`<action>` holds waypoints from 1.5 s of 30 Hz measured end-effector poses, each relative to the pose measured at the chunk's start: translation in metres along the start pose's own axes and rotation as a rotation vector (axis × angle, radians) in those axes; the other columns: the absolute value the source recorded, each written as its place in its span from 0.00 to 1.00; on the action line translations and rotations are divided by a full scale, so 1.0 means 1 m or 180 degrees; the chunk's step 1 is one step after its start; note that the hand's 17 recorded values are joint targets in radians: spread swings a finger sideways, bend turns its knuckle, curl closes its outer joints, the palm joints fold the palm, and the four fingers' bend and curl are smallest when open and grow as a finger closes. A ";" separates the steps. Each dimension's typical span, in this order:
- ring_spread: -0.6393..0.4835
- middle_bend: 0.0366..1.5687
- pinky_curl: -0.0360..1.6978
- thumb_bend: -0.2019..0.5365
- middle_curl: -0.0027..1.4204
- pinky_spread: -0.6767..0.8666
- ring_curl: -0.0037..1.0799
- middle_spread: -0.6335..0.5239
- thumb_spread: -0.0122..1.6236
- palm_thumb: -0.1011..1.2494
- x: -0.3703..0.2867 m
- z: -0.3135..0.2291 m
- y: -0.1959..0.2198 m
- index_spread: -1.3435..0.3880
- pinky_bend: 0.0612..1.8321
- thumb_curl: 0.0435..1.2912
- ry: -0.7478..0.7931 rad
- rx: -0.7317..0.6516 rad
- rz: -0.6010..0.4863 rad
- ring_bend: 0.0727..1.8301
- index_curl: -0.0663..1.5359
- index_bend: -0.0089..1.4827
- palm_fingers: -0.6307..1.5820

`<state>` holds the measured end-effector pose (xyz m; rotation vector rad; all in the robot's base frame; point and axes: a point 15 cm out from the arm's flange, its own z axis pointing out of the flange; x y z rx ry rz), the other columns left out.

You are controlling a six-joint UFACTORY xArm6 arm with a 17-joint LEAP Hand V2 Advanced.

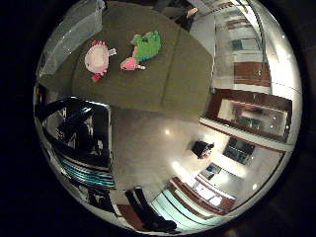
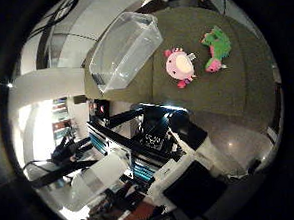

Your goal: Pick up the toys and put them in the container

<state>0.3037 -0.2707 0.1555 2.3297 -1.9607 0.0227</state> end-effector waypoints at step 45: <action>0.72 0.10 0.12 0.24 0.22 0.64 0.26 0.58 0.61 0.55 0.198 0.114 -0.148 0.56 0.22 0.22 0.0475 -0.0109 -0.0953 0.10 0.21 0.11 0.27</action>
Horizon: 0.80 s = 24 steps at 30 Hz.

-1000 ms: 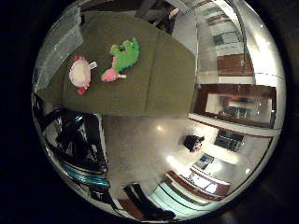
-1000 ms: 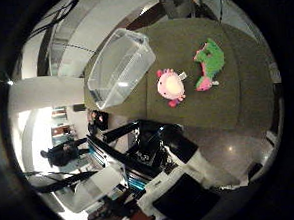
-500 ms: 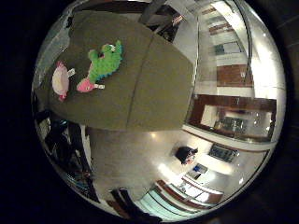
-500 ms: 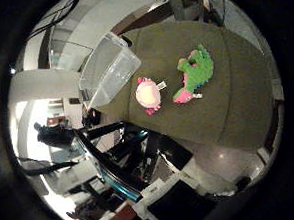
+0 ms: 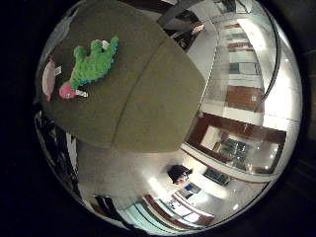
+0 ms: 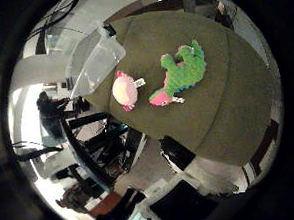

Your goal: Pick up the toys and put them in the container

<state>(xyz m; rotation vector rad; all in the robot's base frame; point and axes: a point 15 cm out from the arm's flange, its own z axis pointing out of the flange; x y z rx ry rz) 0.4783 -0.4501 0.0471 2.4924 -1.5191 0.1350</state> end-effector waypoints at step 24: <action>0.72 0.10 0.13 0.24 0.20 0.64 0.26 0.59 0.60 0.56 -0.050 0.094 -0.066 0.55 0.24 0.22 -0.0077 -0.0075 -0.0429 0.12 0.18 0.10 0.26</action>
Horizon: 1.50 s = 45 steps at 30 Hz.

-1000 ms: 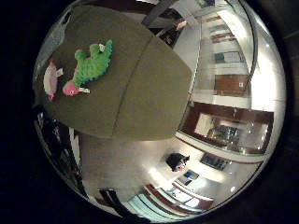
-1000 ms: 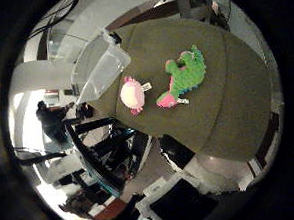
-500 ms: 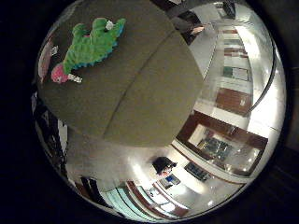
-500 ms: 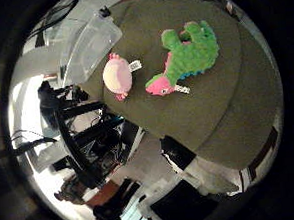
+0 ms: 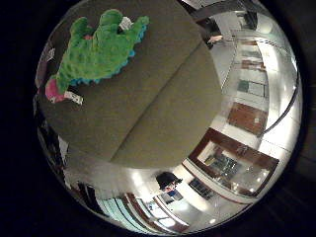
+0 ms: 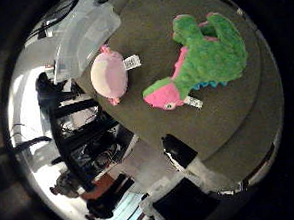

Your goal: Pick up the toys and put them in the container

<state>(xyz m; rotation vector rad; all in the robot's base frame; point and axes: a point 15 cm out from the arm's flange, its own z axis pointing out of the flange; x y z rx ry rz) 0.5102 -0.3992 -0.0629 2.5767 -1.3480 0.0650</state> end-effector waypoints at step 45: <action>0.76 0.10 0.13 0.24 0.20 0.67 0.26 0.66 0.59 0.50 -0.034 0.068 -0.014 0.57 0.28 0.22 0.0266 -0.0413 0.0220 0.13 0.20 0.11 0.27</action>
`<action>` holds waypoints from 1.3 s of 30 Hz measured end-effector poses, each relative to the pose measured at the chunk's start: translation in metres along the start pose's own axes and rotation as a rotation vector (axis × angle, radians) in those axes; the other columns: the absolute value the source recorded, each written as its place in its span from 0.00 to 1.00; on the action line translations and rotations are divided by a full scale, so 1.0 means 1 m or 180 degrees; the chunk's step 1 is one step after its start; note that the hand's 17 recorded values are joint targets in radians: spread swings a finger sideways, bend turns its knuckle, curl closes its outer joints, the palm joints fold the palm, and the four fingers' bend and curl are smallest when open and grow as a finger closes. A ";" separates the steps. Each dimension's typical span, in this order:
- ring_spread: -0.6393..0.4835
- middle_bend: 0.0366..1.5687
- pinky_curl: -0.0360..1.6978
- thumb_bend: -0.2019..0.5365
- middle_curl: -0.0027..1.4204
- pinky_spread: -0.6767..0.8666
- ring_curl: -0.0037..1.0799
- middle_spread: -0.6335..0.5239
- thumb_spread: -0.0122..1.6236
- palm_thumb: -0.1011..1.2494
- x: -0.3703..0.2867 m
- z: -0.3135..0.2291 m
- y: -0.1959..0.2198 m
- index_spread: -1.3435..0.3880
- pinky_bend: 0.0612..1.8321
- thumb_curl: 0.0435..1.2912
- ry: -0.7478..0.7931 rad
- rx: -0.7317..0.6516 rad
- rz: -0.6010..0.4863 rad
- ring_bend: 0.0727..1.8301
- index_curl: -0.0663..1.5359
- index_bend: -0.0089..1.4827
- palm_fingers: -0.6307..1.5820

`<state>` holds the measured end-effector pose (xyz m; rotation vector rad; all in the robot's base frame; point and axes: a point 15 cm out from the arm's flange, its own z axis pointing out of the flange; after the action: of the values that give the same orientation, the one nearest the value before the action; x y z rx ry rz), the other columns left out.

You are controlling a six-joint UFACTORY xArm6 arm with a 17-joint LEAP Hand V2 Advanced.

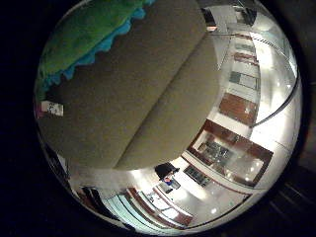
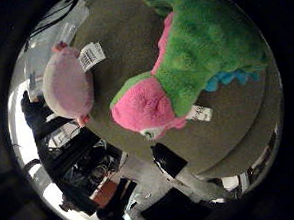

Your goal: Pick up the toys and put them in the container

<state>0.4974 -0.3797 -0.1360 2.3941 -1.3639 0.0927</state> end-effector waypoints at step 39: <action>0.29 0.58 0.26 0.24 0.57 0.24 0.61 0.25 0.60 0.59 0.000 0.032 0.017 0.48 0.74 0.24 -0.0004 0.0103 0.0024 0.63 0.49 0.45 0.78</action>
<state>0.4787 -0.3992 -0.1604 2.4158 -1.3823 0.1162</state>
